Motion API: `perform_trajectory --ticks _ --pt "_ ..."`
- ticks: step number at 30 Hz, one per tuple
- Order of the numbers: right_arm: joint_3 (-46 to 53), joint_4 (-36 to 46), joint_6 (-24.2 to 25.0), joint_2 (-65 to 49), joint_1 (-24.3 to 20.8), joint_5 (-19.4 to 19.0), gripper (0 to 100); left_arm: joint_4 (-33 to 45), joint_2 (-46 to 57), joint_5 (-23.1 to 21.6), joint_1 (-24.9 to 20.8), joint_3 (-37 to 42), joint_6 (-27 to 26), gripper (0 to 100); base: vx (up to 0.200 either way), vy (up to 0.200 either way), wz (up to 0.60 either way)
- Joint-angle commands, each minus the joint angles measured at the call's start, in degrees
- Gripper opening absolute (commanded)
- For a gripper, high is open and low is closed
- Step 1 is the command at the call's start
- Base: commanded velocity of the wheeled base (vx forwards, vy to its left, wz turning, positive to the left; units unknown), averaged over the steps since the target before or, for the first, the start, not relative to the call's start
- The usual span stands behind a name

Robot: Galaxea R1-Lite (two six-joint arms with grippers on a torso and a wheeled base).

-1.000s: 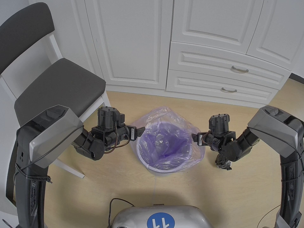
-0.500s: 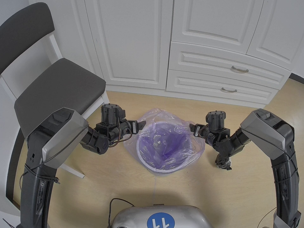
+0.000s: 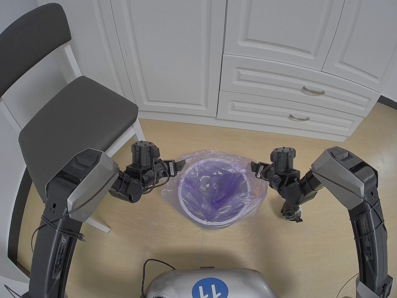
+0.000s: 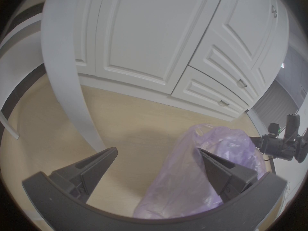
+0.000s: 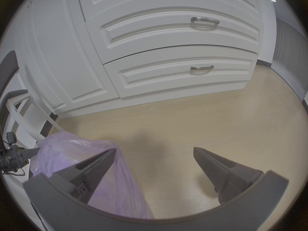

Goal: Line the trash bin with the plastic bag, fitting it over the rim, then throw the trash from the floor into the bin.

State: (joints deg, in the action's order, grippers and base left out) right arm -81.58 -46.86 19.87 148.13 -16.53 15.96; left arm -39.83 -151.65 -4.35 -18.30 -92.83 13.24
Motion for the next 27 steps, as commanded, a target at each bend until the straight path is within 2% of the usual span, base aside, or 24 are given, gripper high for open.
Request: perform_trajectory --ticks 1,5,9,14,18,21,23,24,26,27 --pt "-1.2 0.5 0.3 2.6 1.4 -0.4 100 2.8 -3.9 1.5 0.4 -4.1 0.0 100 0.000 0.000 0.00" --pt "-1.7 0.9 0.2 4.4 2.3 -0.7 100 4.7 -4.5 1.8 0.5 -4.5 -0.1 100 0.000 0.000 0.00" --pt "-1.8 0.9 0.3 5.8 2.6 -2.5 100 7.9 -4.4 1.8 0.4 -4.6 -0.1 100 0.000 0.000 0.00" --pt "-1.3 0.6 1.8 4.9 2.6 -2.9 100 7.9 -3.9 1.8 0.4 -5.3 0.0 100 0.000 0.000 0.00" --pt "3.7 0.3 1.8 -2.2 1.8 -2.9 100 8.1 0.4 1.8 1.0 -4.1 1.3 100 0.000 0.000 0.00" --pt "7.1 0.4 1.3 -7.5 1.0 -2.9 100 7.5 4.3 1.8 1.3 0.0 1.2 100 0.000 0.000 0.00" --pt "7.1 0.4 1.3 -7.5 1.0 -2.9 100 7.5 4.3 1.8 1.3 0.0 1.2 100 0.000 0.000 0.00" --pt "11.9 1.1 0.3 -13.2 0.0 -5.0 100 7.5 9.9 1.2 1.5 7.1 0.4 100 0.000 0.000 0.00" --pt "14.3 1.7 -0.9 -15.1 -0.2 -6.8 100 7.4 11.5 1.2 1.4 9.1 0.4 100 0.000 0.000 0.00" --pt "16.8 3.2 -3.0 -16.7 -0.2 -9.2 100 7.5 13.0 1.3 1.4 10.8 0.3 100 0.000 0.000 0.00"
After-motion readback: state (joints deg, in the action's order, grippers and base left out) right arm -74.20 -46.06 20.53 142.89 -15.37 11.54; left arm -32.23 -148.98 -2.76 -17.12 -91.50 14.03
